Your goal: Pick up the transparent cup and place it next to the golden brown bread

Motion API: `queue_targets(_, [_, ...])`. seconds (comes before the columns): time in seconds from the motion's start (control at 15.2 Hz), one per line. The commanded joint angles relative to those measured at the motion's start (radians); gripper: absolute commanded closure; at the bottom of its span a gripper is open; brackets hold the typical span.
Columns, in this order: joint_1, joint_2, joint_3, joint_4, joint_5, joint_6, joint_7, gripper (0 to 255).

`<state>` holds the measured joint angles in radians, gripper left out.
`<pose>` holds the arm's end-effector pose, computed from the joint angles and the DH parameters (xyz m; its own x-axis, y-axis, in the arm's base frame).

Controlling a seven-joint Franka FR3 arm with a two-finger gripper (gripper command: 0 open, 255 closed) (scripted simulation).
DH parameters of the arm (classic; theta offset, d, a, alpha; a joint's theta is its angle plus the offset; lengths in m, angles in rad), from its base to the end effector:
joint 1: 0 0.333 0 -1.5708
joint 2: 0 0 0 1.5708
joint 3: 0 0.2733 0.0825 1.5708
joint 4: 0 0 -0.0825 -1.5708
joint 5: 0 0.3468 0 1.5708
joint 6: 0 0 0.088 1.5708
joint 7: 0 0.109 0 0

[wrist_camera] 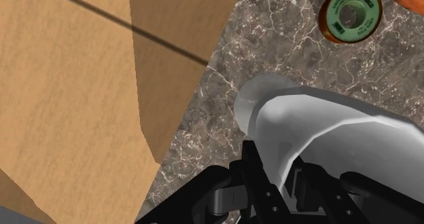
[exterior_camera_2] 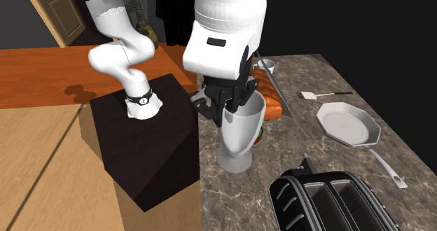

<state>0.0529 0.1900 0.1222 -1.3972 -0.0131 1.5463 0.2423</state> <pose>0.5566 0.0907 0.5508 0.9968 -0.0689 -0.0407 -0.0689 -0.9976 -0.0002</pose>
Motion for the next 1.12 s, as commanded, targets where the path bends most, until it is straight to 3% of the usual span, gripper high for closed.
queue_targets(0.0, [0.001, 0.01, 0.0, 0.042, -0.001, -0.032, 0.0, 255])
queue_targets(0.73, [0.01, 0.083, 0.002, 0.287, -0.011, -0.204, 0.005, 255])
queue_targets(1.06, [0.051, -0.083, 0.034, 0.059, 0.01, -0.141, 0.086, 255])
